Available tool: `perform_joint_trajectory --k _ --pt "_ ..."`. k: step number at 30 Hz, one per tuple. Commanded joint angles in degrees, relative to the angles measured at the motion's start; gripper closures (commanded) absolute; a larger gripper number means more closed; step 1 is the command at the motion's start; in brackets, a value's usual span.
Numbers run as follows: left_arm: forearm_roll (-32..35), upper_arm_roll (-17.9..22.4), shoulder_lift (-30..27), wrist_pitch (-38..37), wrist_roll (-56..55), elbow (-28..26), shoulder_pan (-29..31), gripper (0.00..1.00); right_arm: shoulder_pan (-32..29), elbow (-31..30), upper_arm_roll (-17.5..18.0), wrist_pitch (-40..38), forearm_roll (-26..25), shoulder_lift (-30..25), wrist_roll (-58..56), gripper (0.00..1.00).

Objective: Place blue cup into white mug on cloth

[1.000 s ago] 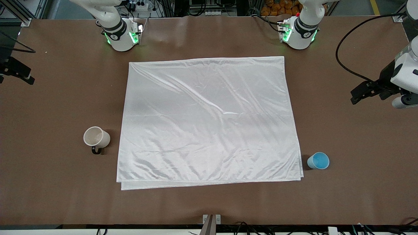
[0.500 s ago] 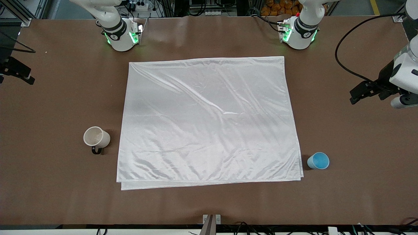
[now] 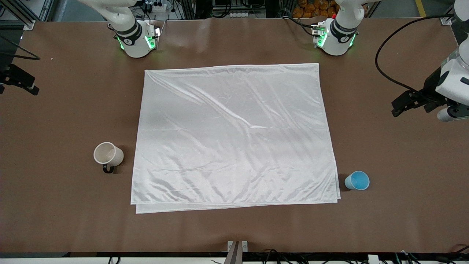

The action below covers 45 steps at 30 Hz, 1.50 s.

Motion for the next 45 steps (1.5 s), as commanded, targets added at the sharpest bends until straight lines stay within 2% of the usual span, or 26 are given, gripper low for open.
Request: perform_joint_trajectory --k 1,12,24,29,35,45 --pt "-0.8 -0.1 0.0 -0.6 1.1 0.7 0.0 0.00 -0.7 0.9 0.5 0.6 -0.3 3.1 0.2 0.00" --pt "-0.1 0.0 2.9 0.4 1.0 0.3 0.1 0.00 -1.1 1.1 0.4 2.6 0.0 7.0 0.2 0.00" --pt "-0.1 0.2 9.4 8.0 1.0 -0.1 0.7 0.00 -2.0 1.4 0.4 6.9 0.1 12.6 0.1 0.00" --pt "0.0 0.4 12.2 13.2 0.9 -2.0 0.7 0.00 -2.0 1.5 0.4 8.8 0.1 14.9 0.1 0.00" --pt "3.3 0.3 14.8 18.3 0.9 -3.8 0.7 0.00 -2.1 1.8 0.4 11.0 -0.2 17.9 0.0 0.00" --pt "5.1 0.3 19.3 21.4 0.1 -3.8 0.7 0.00 -2.0 8.0 -0.9 12.4 0.0 27.0 0.0 0.00"
